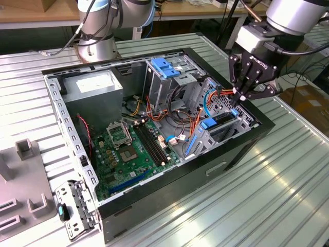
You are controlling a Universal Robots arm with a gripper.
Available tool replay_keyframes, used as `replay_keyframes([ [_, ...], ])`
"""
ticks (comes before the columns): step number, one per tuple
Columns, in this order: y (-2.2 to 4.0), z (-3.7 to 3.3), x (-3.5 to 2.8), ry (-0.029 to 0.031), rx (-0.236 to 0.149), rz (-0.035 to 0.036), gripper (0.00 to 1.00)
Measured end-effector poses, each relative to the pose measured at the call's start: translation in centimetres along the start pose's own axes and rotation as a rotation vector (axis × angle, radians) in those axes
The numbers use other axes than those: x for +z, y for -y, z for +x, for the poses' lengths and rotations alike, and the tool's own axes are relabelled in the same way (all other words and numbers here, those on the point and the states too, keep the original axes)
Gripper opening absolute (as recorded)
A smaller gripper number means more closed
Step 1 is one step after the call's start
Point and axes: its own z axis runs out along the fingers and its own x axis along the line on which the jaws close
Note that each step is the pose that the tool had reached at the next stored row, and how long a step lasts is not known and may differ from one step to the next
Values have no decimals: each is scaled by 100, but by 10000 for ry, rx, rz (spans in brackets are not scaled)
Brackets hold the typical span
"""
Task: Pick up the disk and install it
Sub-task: 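Insert the disk into the insertion slot, then insert the first disk wire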
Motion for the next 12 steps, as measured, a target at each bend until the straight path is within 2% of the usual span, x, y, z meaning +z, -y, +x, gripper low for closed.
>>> replay_keyframes([
  [12,0,0,2,-4,-30,0,11],
])
